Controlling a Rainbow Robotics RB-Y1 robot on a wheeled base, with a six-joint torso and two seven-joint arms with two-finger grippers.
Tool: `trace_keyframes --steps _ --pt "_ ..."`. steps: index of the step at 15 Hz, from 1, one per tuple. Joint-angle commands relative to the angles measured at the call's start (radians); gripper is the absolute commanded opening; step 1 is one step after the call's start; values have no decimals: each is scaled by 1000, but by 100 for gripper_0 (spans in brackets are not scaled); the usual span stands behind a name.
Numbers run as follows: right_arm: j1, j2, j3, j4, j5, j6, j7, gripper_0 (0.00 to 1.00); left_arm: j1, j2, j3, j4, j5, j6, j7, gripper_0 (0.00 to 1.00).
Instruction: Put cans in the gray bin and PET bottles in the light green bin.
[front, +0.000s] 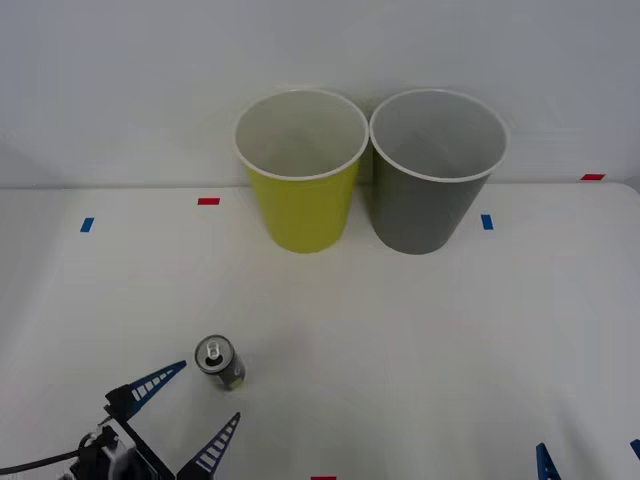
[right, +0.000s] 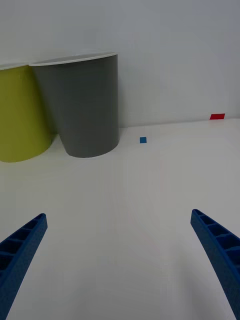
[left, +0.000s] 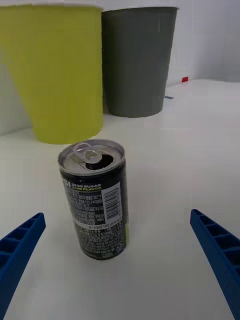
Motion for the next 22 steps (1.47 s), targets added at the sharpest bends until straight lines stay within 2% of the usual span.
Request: trace_keyframes --steps 1,5,9,22 --pt "0 0 0 0 0 0 0 100 -58 1 -27 23 20 9 1 100" --pt "0 0 0 0 0 0 0 100 -106 -5 -28 24 23 52 5 100" --pt "0 0 0 0 0 0 0 100 -172 -18 -76 24 39 91 5 100" --pt "0 0 0 0 0 0 0 100 -224 -39 -74 24 55 143 5 100"
